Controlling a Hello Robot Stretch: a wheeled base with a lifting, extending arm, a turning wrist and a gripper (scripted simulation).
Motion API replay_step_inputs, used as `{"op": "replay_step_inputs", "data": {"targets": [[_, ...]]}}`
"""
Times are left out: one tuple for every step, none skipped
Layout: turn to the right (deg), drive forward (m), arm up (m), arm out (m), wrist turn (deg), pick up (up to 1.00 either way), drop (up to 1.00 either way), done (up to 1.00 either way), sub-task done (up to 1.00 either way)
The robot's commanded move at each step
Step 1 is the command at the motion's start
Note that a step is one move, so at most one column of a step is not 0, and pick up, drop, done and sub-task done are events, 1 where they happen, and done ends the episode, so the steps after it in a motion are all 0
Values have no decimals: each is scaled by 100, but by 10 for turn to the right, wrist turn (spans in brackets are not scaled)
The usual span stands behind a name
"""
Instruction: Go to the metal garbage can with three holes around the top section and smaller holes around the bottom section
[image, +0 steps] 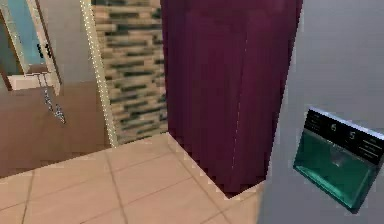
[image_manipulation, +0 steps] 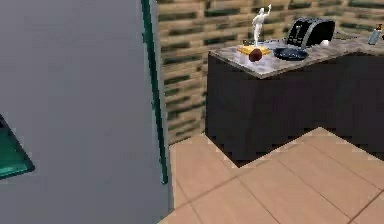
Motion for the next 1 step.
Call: {"op": "replay_step_inputs", "data": {"targets": [[450,0,0,0,0,0,0,0,0]]}}
